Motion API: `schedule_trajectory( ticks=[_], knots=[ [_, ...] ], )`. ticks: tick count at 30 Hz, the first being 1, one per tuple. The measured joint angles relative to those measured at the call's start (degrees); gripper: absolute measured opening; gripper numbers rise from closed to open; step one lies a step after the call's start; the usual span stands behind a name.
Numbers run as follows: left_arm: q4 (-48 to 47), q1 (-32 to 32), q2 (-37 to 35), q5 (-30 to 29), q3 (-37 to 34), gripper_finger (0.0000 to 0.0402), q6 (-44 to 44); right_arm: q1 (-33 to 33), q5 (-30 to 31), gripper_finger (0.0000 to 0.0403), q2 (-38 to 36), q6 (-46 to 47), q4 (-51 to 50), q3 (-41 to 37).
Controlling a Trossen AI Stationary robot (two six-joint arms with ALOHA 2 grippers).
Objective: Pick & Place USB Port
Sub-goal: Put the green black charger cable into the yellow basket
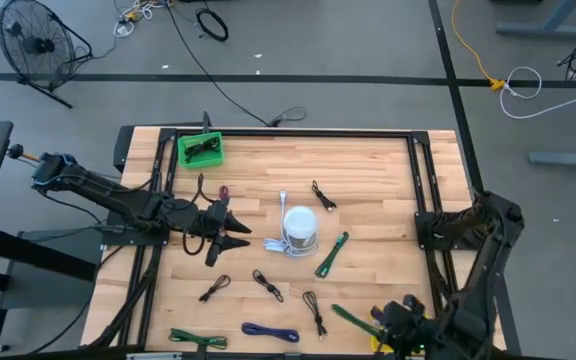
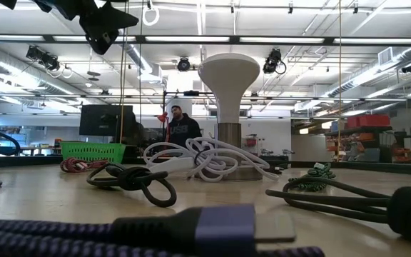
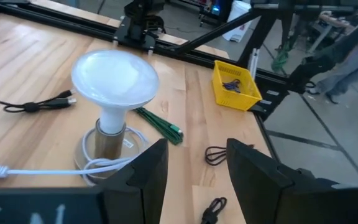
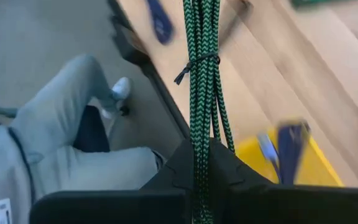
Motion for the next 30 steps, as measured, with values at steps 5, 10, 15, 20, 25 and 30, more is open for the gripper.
schedule_trajectory(
  ticks=[5,10,15,20,25,30],
  knots=[
    [-0.88,-1.41,0.02,-2.68,0.0,0.0169,0.03,4.24,0.85,0.0012,0.37,10.3,-4.53,0.0],
    [-1.39,-2.39,0.04,-4.41,-0.01,0.0169,0.01,7.44,-1.81,0.0012,1.76,18.75,-7.97,0.0],
    [-1.65,-2.77,0.04,-4.61,-0.02,0.0169,0.01,9.87,-4.13,0.0012,4.34,25.82,-8.78,0.0],
    [-1.78,-2.75,0.07,-4.63,0.0,0.0169,-0.34,11.32,-8.95,0.0012,7.25,30.78,-10.69,0.0],
    [-1.87,-2.77,0.42,-5.02,0.0,0.0169,-1.12,12.39,-7.76,0.0012,8.99,33.67,-12.93,0.0],
    [-2.11,-2.83,2.24,-6.32,0.07,0.0169,-1.68,12.57,-5.86,0.0012,10.57,34.25,-14.57,0.0]
  ],
)
